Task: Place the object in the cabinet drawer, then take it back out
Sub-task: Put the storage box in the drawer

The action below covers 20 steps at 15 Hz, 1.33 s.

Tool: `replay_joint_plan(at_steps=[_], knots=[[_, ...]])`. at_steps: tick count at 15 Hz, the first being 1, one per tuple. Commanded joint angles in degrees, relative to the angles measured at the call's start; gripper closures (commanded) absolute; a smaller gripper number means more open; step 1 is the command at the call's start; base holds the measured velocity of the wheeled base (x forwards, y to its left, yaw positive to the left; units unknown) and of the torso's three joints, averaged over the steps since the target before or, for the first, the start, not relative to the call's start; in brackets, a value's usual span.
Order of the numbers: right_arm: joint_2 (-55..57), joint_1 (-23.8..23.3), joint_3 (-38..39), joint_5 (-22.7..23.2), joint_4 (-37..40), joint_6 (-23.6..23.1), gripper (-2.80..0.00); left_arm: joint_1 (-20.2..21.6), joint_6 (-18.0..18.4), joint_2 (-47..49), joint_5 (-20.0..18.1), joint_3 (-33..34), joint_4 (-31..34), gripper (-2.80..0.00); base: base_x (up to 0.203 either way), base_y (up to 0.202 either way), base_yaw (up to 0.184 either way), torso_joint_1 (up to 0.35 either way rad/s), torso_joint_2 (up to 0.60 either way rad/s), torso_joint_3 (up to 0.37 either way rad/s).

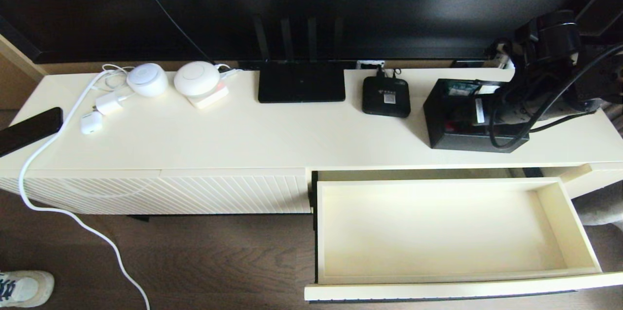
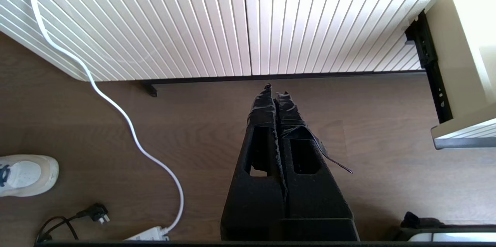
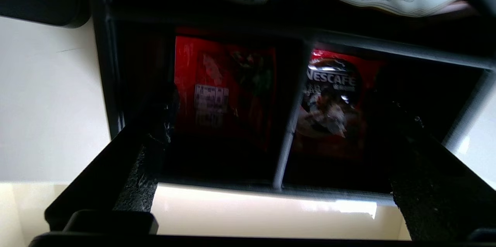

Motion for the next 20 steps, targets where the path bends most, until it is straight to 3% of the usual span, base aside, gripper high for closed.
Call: replay_joint_plan(at_steps=[1,17,18,20], knots=[[1.17,-0.05,0.19,-0.05,0.15,-0.16,-2.80,0.00,0.01,0.09,0.01,-0.04,0.04,0.00,0.000,0.000,0.000,0.000,0.00,0.000],[2.31,-1.37,4.70,-0.23,-5.74,-1.13,-2.80,0.00,0.01,0.09,0.01,-0.03,-0.03,0.00,0.000,0.000,0.000,0.000,0.00,0.000],[2.31,-1.37,4.85,-0.14,-5.83,-1.13,0.00,0.00,0.01,0.09,0.01,-0.04,-0.04,0.00,0.000,0.000,0.000,0.000,0.00,0.000],[2.40,-1.29,4.73,-0.06,-5.83,-1.04,0.00,0.00,0.01,0.03,0.01,-0.01,0.01,0.00,0.000,0.000,0.000,0.000,0.00,0.000]])
